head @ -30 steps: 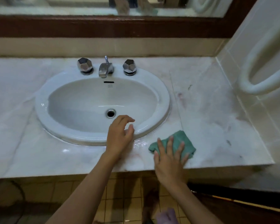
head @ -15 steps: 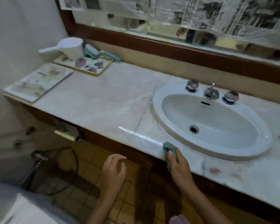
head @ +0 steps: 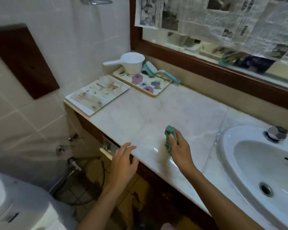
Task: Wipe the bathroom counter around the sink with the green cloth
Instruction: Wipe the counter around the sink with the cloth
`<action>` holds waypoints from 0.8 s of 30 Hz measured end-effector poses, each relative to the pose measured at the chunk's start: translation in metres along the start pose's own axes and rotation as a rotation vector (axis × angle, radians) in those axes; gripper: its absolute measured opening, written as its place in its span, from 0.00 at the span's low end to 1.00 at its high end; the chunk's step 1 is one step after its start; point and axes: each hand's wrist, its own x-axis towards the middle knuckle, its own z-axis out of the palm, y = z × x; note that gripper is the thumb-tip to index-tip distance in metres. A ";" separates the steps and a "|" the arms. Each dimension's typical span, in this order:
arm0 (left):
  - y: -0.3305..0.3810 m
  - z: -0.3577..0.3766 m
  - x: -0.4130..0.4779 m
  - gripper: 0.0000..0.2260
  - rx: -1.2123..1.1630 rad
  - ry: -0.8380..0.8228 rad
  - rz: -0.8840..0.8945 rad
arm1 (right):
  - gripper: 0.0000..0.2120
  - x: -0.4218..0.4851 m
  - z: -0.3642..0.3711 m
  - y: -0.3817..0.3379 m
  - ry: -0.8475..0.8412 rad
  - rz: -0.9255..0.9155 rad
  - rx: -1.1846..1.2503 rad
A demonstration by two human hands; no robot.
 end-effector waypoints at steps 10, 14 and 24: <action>-0.057 -0.013 0.127 0.20 0.203 0.014 -0.002 | 0.24 0.151 0.107 0.035 -0.201 -0.169 -0.624; -0.075 -0.019 0.139 0.20 0.202 0.008 -0.020 | 0.29 0.157 0.130 0.048 -0.326 -0.229 -0.971; -0.087 -0.073 0.167 0.11 -0.188 0.264 -0.240 | 0.12 0.222 0.169 -0.019 0.057 -0.374 -0.652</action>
